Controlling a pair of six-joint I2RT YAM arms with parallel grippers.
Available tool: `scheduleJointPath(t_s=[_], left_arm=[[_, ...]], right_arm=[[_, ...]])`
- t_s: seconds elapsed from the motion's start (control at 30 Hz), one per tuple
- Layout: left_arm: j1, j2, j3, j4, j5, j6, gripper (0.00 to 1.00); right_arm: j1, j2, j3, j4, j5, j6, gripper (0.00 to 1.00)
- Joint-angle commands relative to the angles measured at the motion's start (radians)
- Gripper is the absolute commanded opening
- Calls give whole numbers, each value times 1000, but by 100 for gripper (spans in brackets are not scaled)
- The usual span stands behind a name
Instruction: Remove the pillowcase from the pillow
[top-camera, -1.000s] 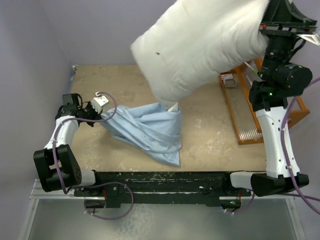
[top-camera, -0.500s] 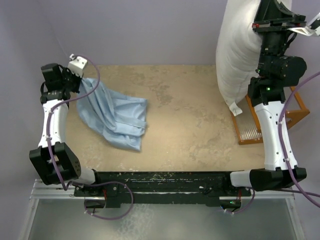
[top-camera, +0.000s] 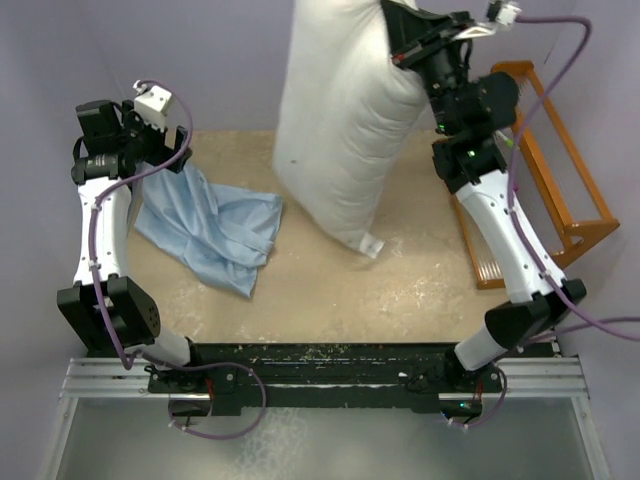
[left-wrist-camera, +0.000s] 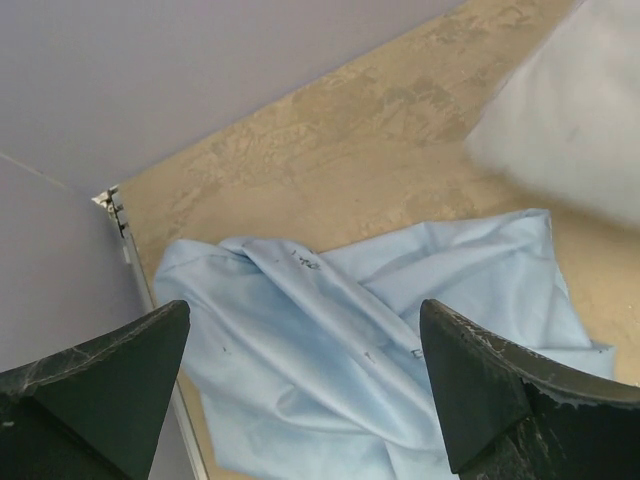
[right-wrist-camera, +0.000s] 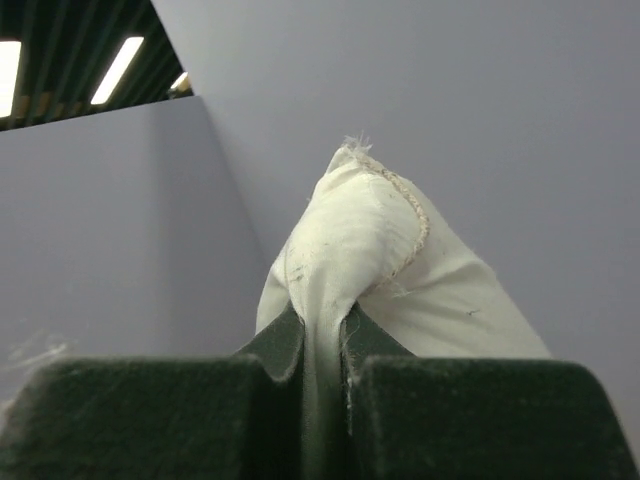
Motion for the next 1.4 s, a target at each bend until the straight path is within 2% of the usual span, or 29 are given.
scheduleJointPath(t_s=[0.0, 0.07, 0.13, 0.23, 0.33, 0.47, 0.57, 0.6, 0.67, 0.7, 0.77, 0.8, 0.97, 1.07, 1.23, 1.37], left_arm=[[11, -59, -14, 29, -3, -66, 99], [19, -69, -18, 44, -29, -98, 99], [21, -80, -38, 57, -43, -113, 99], [21, -100, -84, 73, -34, -104, 99], [22, -108, -124, 79, -26, -92, 99], [21, -113, -175, 72, -22, -60, 99], [22, -114, -214, 71, -25, -26, 99], [22, -111, -220, 62, -21, -17, 99], [22, -102, -227, 37, -7, -5, 99], [22, -101, -230, 30, 5, -2, 99], [21, -104, -245, 40, 7, -4, 99], [21, -105, -253, 50, 7, -10, 99], [22, -111, -276, 102, -31, -57, 99], [21, -121, -289, 142, -61, -87, 99], [22, -160, -341, 197, -48, -162, 99], [22, -201, -421, 247, -20, -231, 99]], right_arm=[[45, 36, 275, 160, -38, 169, 0], [45, 38, 295, 156, -8, 222, 0], [28, 7, 244, 140, 90, 228, 0], [-26, -11, 152, -17, 163, 268, 0], [-64, -54, -89, 7, 195, 261, 0], [-129, -76, -445, 121, 129, 268, 0], [-160, -68, -590, 177, 88, 189, 0], [-167, -60, -601, 159, 74, 157, 6], [-172, -35, -570, 71, 43, 61, 32], [-173, -21, -541, -1, 48, 14, 56], [-171, -7, -488, -119, 130, -74, 97], [-170, -8, -477, -158, 162, -99, 99], [-172, -75, -534, -295, 354, -201, 100], [-173, -162, -648, -271, 424, -283, 100], [-173, -333, -852, -238, 445, -246, 100], [-173, -433, -1029, -269, 596, -180, 100]])
